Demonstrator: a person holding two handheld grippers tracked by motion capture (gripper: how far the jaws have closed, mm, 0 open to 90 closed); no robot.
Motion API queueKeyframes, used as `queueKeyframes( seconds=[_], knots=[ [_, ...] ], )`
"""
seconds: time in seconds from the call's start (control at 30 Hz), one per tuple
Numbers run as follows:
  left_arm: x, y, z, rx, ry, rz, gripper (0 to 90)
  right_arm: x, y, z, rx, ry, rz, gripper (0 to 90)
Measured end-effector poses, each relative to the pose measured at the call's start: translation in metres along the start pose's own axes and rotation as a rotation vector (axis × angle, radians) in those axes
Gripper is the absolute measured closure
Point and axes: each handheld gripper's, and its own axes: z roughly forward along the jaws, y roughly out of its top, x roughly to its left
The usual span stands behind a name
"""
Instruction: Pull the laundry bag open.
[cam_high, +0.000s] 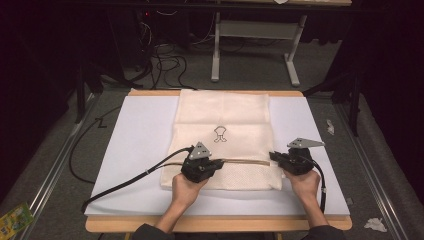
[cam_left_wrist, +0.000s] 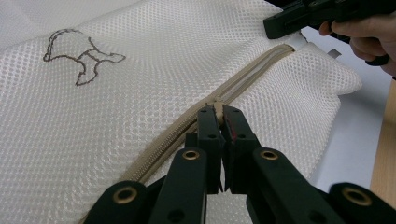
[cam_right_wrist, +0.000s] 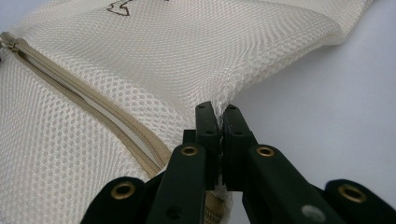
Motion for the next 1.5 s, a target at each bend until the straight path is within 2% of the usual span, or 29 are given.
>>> queueKeyframes(
  seconds=[0.27,0.57,0.63,0.83,0.97,1.17,1.33,1.5],
  knots=[
    [0.001,-0.001,-0.004,-0.006,-0.001,0.001,87.2,0.002,0.003,-0.001,-0.002,0.004,-0.007,88.7],
    [0.005,-0.006,-0.006,-0.019,-0.001,-0.02,87.2,0.004,0.002,0.003,0.006,0.0,-0.017,88.7],
    [0.007,-0.007,-0.008,-0.02,-0.003,-0.025,87.2,0.003,0.002,0.002,0.013,-0.004,-0.004,88.7],
    [0.008,-0.008,-0.012,-0.022,0.004,-0.021,87.2,0.004,0.002,0.003,0.004,-0.002,-0.008,88.7],
    [0.01,-0.009,-0.013,-0.03,0.004,-0.032,87.2,0.004,0.002,0.004,0.011,-0.003,-0.014,88.7],
    [0.013,-0.01,-0.018,-0.032,0.013,-0.034,87.2,0.003,0.002,0.002,0.013,-0.01,-0.007,88.7],
    [0.014,-0.013,-0.023,-0.038,0.021,-0.036,87.2,0.004,0.003,0.003,0.008,-0.008,-0.026,88.7],
    [0.018,-0.015,-0.027,-0.039,0.03,-0.048,87.2,0.003,0.002,0.003,0.014,-0.012,-0.012,88.7]
  ],
)
